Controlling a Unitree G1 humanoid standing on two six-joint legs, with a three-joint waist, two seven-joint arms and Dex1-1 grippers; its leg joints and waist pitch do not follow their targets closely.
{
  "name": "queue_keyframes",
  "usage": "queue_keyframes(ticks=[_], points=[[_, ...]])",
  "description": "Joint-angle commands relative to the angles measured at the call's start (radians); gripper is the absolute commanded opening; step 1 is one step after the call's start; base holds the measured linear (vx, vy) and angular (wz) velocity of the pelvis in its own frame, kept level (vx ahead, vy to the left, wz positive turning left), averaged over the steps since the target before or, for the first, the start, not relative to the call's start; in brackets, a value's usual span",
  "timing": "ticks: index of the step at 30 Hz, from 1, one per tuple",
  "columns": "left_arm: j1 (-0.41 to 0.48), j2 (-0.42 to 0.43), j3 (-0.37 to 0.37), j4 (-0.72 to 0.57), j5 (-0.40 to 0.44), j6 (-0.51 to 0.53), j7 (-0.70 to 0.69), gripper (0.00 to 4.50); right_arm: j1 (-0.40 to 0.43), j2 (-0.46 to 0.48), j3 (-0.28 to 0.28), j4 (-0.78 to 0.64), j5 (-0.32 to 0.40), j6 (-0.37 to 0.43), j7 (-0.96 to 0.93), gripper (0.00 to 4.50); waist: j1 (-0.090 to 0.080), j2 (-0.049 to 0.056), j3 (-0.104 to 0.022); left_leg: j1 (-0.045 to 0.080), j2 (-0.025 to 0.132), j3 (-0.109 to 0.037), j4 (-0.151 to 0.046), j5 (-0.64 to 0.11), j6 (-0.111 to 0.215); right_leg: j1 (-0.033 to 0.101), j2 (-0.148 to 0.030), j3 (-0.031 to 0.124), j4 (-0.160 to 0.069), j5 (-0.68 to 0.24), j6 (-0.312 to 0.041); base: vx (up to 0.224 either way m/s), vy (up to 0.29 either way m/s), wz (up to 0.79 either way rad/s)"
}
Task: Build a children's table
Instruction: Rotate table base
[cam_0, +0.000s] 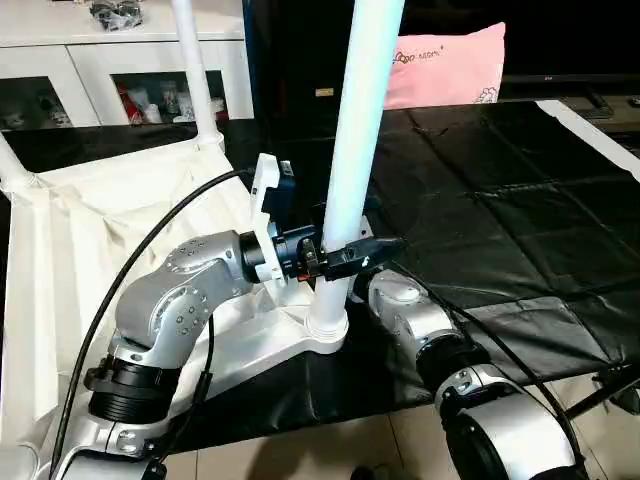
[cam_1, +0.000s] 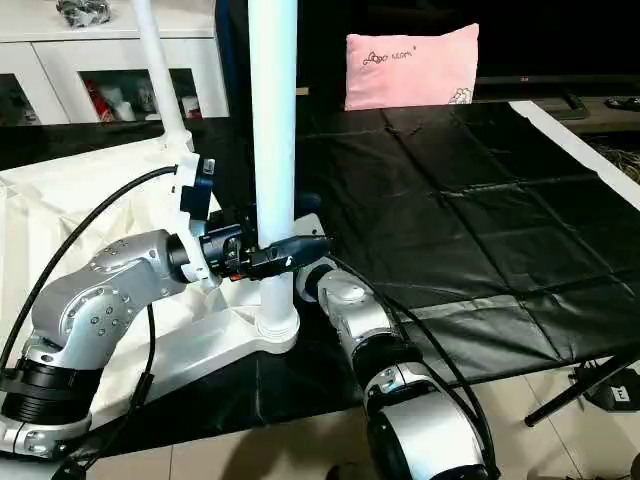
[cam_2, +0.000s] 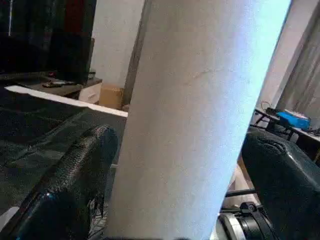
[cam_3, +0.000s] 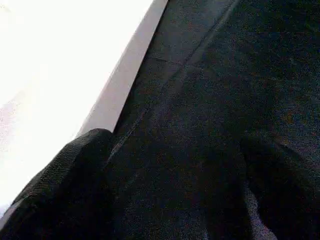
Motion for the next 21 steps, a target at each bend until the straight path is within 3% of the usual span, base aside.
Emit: queue_keyframes(ticks=[1, 9, 10, 13, 14, 15, 17, 21], points=[[-0.012, -0.001, -0.009, 0.000, 0.009, -0.006, 0.008, 4.47, -0.020, 0.006, 0.004, 0.002, -0.003, -0.006, 0.013, 4.50, 0.005, 0.022, -0.068, -0.013, -0.011, 0.019, -0.071, -0.267, 0.014, 0.072, -0.034, 0.042, -0.066, -0.337, -0.181, 0.000, 0.000, 0.00], [-0.018, -0.004, -0.009, 0.017, 0.022, -0.020, 0.006, 4.47, -0.023, 0.004, 0.001, 0.012, -0.006, -0.015, 0.008, 4.50, 0.005, 0.021, -0.067, -0.013, -0.011, 0.019, -0.072, -0.274, 0.014, 0.072, -0.034, 0.042, -0.068, -0.351, -0.175, 0.000, 0.000, 0.00], [0.035, 0.150, 0.019, 0.040, 0.120, -0.019, 0.012, 4.47, 0.030, -0.141, -0.061, -0.052, 0.007, -0.012, -0.012, 4.50, 0.006, 0.016, -0.068, -0.012, -0.011, 0.017, -0.072, -0.273, 0.017, 0.072, -0.033, 0.041, -0.068, -0.358, -0.165, 0.000, 0.000, 0.00], [0.067, 0.236, 0.035, 0.047, 0.166, -0.012, 0.013, 4.47, 0.061, -0.221, -0.094, -0.090, 0.015, -0.008, -0.022, 4.50, 0.009, 0.013, -0.066, -0.008, -0.018, 0.020, -0.069, -0.252, 0.021, 0.072, -0.029, 0.042, -0.069, -0.377, -0.126, 0.000, 0.000, 0.00], [0.069, 0.237, 0.036, 0.044, 0.162, -0.010, 0.009, 4.47, 0.062, -0.222, -0.094, -0.090, 0.015, -0.009, -0.021, 4.50, 0.014, 0.017, -0.064, -0.002, -0.019, 0.027, -0.064, -0.255, 0.019, 0.061, -0.025, 0.042, -0.074, -0.391, -0.126, 0.000, 0.000, 0.00], [0.073, 0.240, 0.038, 0.041, 0.156, -0.007, 0.003, 4.47, 0.063, -0.223, -0.094, -0.088, 0.015, -0.010, -0.020, 4.50, 0.014, 0.015, -0.065, -0.012, -0.023, 0.026, -0.065, -0.250, 0.019, 0.070, -0.025, 0.039, -0.074, -0.415, -0.118, 0.000, 0.000, 0.00], [0.078, 0.244, 0.039, 0.039, 0.156, -0.006, 0.000, 4.47, 0.065, -0.225, -0.095, -0.088, 0.015, -0.010, -0.019, 4.50, 0.010, 0.013, -0.065, -0.018, -0.022, 0.022, -0.067, -0.258, 0.019, 0.072, -0.031, 0.034, -0.078, -0.457, -0.109, 0.000, 0.000, 0.00], [0.093, 0.278, 0.028, 0.023, 0.164, -0.002, -0.016, 4.47, 0.072, -0.233, -0.094, -0.099, 0.016, -0.006, -0.015, 4.50, 0.000, 0.011, -0.067, -0.015, -0.021, 0.021, -0.063, -0.264, 0.028, 0.065, -0.032, 0.036, -0.079, -0.463, -0.122, 0.000, 0.000, 0.00]])
